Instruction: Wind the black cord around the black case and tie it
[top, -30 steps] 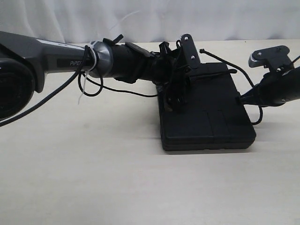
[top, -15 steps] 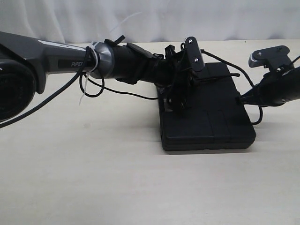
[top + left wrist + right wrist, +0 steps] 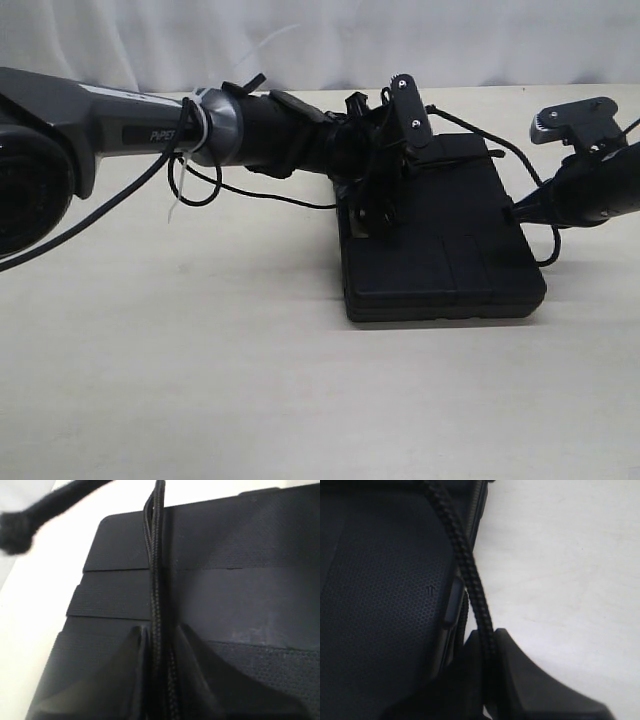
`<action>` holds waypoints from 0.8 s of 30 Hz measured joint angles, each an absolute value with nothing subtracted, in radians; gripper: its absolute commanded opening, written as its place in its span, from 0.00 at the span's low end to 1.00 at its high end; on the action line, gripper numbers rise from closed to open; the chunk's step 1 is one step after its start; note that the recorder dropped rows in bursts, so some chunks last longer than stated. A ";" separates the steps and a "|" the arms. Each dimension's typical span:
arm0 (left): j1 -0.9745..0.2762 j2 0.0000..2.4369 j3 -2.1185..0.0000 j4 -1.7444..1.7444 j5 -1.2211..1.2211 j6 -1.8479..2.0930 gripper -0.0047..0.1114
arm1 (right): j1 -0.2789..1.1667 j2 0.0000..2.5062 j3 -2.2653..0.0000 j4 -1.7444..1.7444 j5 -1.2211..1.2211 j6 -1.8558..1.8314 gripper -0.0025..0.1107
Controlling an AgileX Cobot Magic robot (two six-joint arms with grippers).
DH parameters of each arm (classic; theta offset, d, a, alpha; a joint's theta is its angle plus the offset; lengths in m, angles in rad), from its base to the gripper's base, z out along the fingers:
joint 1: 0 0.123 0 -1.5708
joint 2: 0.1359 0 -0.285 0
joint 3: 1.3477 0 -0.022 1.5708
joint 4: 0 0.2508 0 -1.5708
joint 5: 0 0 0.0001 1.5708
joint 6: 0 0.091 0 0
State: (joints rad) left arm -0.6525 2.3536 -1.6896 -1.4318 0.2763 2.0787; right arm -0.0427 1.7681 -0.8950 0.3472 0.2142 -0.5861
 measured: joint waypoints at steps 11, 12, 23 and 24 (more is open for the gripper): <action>-0.652 2.284 -1.692 -1.250 0.280 1.809 0.10 | -0.043 1.768 -0.895 0.347 0.212 -0.586 0.06; -0.652 2.281 -1.692 -1.234 0.263 1.781 0.07 | -0.043 1.768 -0.895 0.347 0.212 -0.586 0.06; -0.612 2.279 -1.692 -1.210 0.494 1.857 0.34 | -0.043 1.768 -0.895 0.355 0.212 -0.586 0.06; -0.616 2.279 -1.692 -1.210 0.494 1.877 0.33 | -0.043 1.768 -0.895 0.355 0.212 -0.586 0.06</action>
State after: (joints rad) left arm -0.6163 2.2789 -1.6919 -1.2101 0.4938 1.8767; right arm -0.0427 1.7681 -0.8950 0.3552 0.2121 -0.5861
